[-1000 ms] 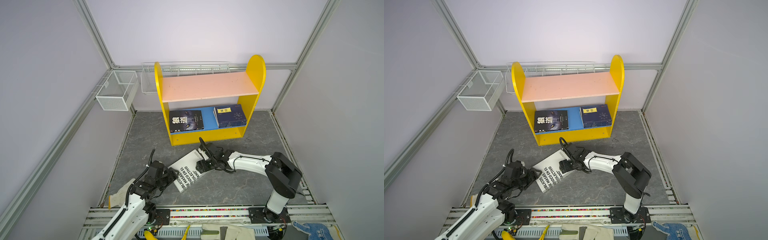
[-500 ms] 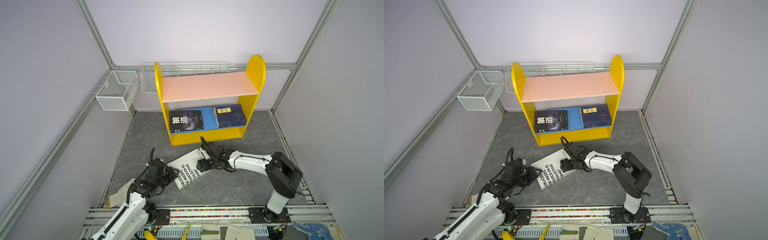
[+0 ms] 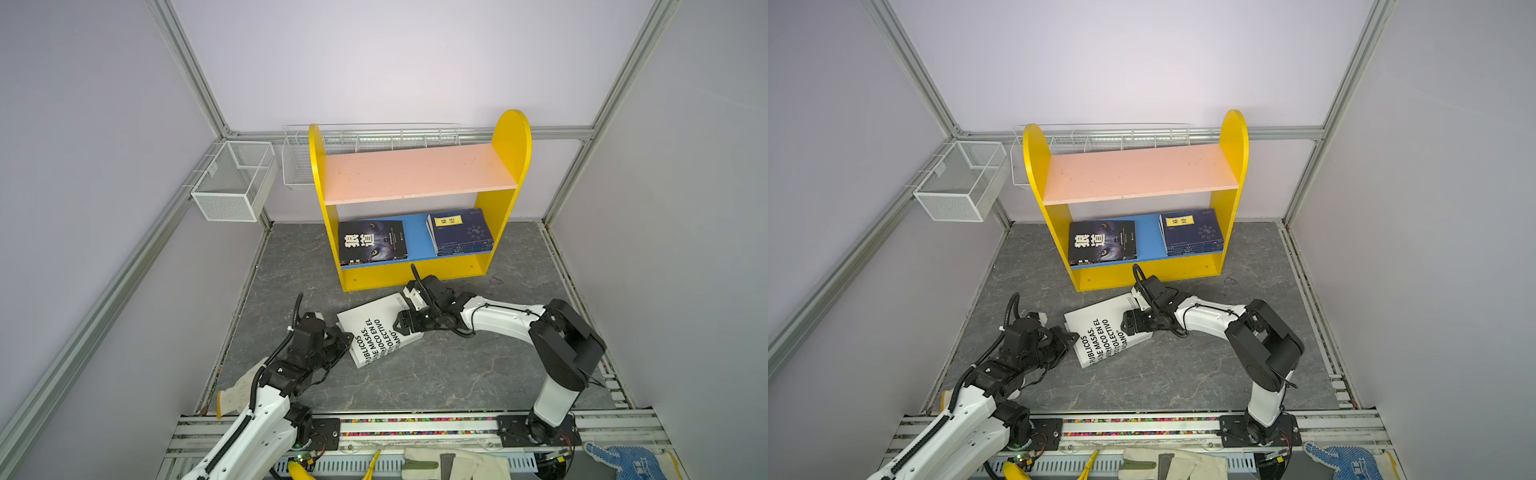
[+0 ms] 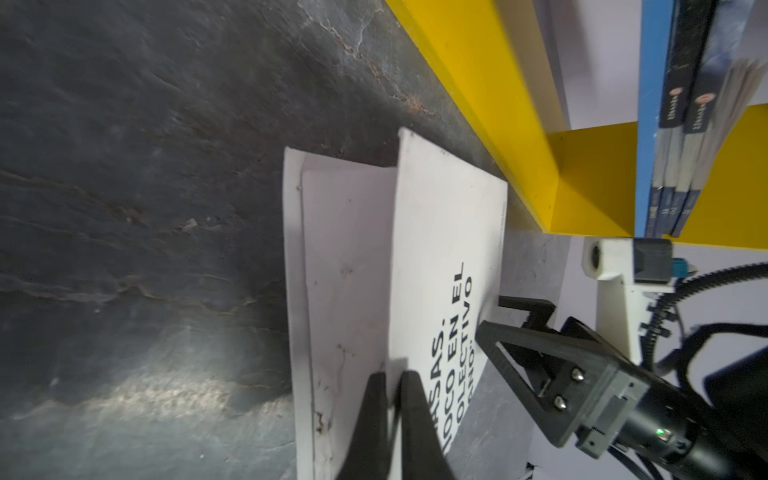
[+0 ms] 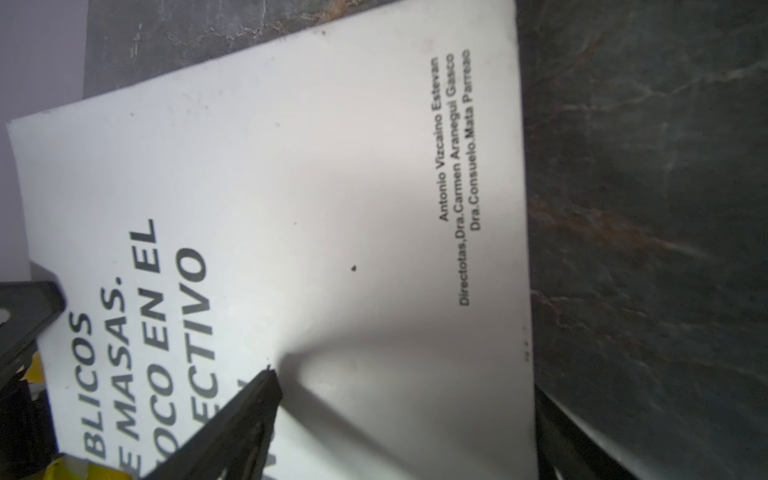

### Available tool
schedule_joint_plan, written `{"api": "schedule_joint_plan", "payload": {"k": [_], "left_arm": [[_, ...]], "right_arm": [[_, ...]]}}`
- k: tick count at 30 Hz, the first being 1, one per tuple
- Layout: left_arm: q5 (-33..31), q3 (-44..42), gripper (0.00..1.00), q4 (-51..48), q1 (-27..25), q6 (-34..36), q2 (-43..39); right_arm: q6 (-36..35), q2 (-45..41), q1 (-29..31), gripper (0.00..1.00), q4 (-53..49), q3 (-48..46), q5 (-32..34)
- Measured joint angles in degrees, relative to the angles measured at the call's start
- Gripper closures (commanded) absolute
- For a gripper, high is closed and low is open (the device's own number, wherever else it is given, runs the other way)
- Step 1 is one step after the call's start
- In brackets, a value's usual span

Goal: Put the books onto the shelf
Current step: 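Lift the white booklet off the floor with both grippers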

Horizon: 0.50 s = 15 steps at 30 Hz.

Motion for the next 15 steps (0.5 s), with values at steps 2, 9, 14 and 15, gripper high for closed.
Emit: {"api": "schedule_joint_plan", "payload": {"k": [2,9,14,15], "left_arm": [[0.02,0.02,1.0,1.62,0.02,-0.57,0.22],[1.25,2.36,1.0,3.93,0.04,-1.62,-0.33],[4.02,4.35,1.0,4.68,-0.24,-2.03,-0.68],[4.52,5.01,1.0,4.7,-0.37,-2.01,-0.63]], "right_arm": [[0.24,0.5,-1.11,0.14,0.98,0.02,-1.79],[2.34,0.94,-3.61,0.06,5.84,-0.44,-5.73],[4.87,-1.42,-4.68,0.03,10.16,-3.32,-6.47],[5.55,-2.78,-4.9,0.05,10.69,-4.24,-6.27]]}}
